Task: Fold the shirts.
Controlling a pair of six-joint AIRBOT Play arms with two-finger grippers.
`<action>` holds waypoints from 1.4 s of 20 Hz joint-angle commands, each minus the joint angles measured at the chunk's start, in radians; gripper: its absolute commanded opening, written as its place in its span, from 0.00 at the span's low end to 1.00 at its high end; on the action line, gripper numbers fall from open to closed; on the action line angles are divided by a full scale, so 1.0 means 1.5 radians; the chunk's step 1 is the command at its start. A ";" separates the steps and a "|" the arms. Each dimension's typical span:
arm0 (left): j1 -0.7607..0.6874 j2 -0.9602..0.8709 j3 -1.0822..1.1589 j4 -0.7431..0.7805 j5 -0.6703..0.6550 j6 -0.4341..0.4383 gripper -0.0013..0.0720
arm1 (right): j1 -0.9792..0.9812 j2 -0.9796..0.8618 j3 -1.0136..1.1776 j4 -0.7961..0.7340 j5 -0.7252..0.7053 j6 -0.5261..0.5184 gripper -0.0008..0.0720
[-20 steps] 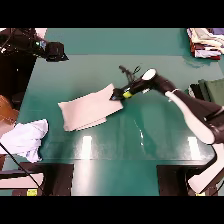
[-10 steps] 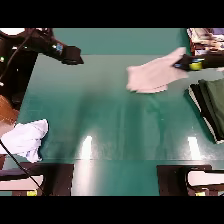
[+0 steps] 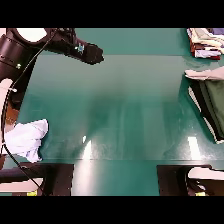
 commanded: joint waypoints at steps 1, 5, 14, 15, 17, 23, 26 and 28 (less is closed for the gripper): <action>-0.007 0.001 0.000 0.001 0.012 0.000 0.05 | -0.030 0.001 0.053 0.050 0.007 0.001 0.03; -0.007 0.001 0.000 0.001 0.007 0.000 0.05 | -0.033 0.001 0.173 0.014 0.092 0.001 0.03; -0.007 0.001 0.000 0.001 -0.024 0.005 0.05 | -0.121 0.129 0.016 -0.155 0.204 0.016 0.03; -0.007 0.001 0.000 0.001 -0.027 0.005 0.05 | -0.137 0.152 -0.031 -0.195 0.213 0.016 0.03; -0.007 0.001 0.000 0.001 -0.034 0.005 0.05 | -0.171 0.197 -0.117 -0.261 0.222 0.016 0.03; -0.007 0.001 0.000 0.001 -0.052 0.005 0.05 | -0.277 0.280 -0.294 -0.344 0.220 0.016 0.55; -0.007 0.001 0.000 0.001 -0.055 0.005 0.05 | -0.292 0.279 -0.303 -0.338 0.225 0.015 0.55; -0.007 0.001 0.000 0.001 -0.061 0.005 0.05 | -0.278 0.279 -0.281 -0.311 0.224 0.015 0.55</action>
